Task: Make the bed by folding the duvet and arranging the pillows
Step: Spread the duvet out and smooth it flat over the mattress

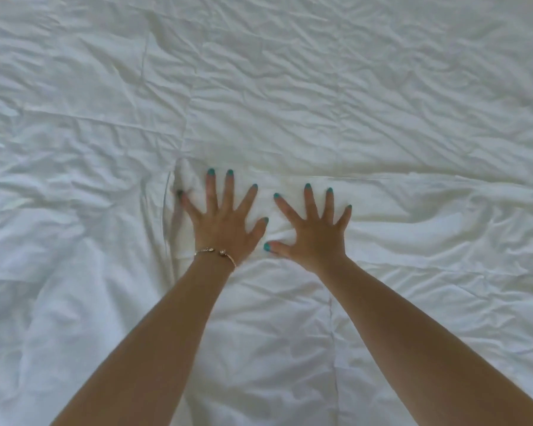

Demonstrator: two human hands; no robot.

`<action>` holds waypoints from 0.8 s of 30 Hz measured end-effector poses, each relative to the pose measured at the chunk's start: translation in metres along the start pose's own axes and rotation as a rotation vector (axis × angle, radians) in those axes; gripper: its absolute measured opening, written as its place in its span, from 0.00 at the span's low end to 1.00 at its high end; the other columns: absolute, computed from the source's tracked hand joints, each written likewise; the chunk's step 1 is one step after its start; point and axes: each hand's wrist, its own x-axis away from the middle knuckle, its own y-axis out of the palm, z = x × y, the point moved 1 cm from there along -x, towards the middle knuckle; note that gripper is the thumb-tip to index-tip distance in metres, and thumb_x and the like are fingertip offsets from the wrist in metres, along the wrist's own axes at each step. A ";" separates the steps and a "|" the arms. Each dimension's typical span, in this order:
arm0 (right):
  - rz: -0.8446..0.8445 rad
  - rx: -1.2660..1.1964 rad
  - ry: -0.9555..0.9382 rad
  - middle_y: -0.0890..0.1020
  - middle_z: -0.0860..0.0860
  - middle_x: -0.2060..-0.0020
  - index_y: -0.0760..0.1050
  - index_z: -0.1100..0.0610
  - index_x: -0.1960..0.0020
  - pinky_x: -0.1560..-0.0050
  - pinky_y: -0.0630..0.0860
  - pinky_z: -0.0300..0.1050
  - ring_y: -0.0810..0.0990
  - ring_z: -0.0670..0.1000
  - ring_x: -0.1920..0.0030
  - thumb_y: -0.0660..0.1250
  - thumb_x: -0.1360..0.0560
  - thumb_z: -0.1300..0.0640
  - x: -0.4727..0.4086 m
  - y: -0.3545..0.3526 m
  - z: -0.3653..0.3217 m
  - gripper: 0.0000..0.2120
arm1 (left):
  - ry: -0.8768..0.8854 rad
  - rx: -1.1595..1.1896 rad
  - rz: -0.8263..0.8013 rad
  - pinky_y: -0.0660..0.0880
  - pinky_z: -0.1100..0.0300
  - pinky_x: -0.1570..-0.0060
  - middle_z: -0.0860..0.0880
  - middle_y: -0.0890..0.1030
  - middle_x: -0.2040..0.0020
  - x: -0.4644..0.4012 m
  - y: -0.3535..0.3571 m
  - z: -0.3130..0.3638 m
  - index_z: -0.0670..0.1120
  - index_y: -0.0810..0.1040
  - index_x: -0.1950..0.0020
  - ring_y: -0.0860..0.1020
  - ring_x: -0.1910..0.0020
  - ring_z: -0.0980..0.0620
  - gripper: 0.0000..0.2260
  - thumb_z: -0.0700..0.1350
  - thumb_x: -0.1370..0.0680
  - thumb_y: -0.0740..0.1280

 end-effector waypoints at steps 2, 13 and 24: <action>0.000 0.023 -0.032 0.32 0.49 0.23 0.30 0.28 0.30 0.32 0.37 0.75 0.30 0.63 0.26 0.51 0.38 0.18 -0.020 0.001 0.009 0.46 | -0.055 0.002 -0.035 0.25 0.40 0.36 0.46 0.41 0.21 -0.008 0.024 -0.019 0.64 0.44 0.24 0.40 0.23 0.44 0.32 0.72 0.26 0.45; 0.221 -0.054 -0.174 0.57 0.55 0.23 0.55 0.33 0.26 0.35 0.48 0.79 0.52 0.69 0.25 0.58 0.39 0.21 -0.080 0.044 0.019 0.43 | 0.035 0.160 0.164 0.54 0.44 0.29 0.35 0.62 0.27 -0.051 0.080 -0.045 0.53 0.66 0.27 0.60 0.29 0.34 0.33 0.64 0.29 0.61; 0.344 -0.072 -0.181 0.60 0.57 0.25 0.59 0.35 0.27 0.33 0.45 0.76 0.54 0.68 0.26 0.58 0.36 0.24 -0.080 0.058 0.023 0.39 | 0.046 0.104 0.219 0.46 0.48 0.25 0.31 0.63 0.29 -0.056 0.086 -0.041 0.49 0.67 0.27 0.59 0.29 0.32 0.32 0.62 0.28 0.61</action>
